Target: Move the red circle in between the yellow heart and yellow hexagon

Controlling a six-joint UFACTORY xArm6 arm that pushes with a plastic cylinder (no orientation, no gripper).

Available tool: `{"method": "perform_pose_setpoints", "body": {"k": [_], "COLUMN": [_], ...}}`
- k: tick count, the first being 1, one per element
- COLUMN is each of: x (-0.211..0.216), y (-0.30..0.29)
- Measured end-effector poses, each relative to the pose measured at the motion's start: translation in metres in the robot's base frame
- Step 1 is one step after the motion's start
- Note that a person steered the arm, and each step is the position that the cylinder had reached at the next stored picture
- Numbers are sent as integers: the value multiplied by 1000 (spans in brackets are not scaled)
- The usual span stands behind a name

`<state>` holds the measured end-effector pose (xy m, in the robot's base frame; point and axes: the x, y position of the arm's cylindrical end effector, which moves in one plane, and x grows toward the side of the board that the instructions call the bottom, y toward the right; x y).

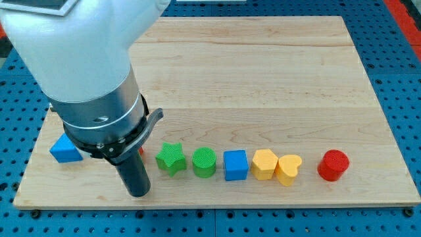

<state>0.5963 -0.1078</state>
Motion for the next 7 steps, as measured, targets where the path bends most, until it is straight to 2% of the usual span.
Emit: {"method": "perform_pose_setpoints", "body": {"k": [1, 4, 5, 6, 7], "x": [1, 4, -21, -58, -71], "y": [40, 207, 264, 287, 280]}}
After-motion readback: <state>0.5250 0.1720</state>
